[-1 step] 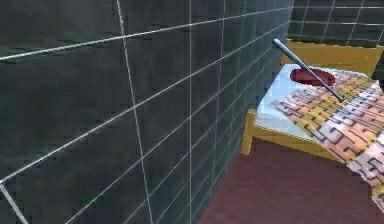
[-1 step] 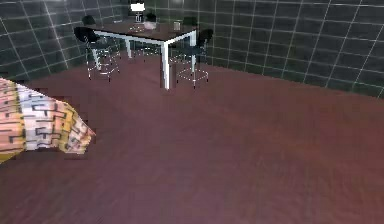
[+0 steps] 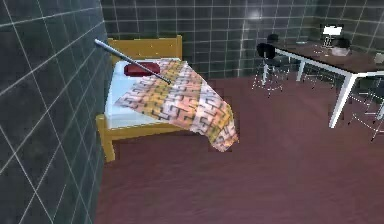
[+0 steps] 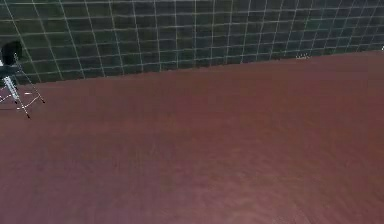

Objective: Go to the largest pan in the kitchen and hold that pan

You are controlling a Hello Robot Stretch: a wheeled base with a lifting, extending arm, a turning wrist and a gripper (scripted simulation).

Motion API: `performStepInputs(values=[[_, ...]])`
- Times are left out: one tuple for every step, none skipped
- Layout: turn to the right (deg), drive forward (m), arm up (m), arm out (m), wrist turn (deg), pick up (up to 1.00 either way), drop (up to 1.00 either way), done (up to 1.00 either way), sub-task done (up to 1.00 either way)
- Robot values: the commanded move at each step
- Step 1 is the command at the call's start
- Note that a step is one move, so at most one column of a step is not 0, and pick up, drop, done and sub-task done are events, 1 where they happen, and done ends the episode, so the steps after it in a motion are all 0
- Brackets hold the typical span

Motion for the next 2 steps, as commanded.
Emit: performStepInputs(values=[[45.0,0.0,0.0,0.0,0.0,0.0,0.0,0.0,0.0],[30.0,0.0,0.0,0.0,0.0,0.0,0.0,0.0,0.0]])
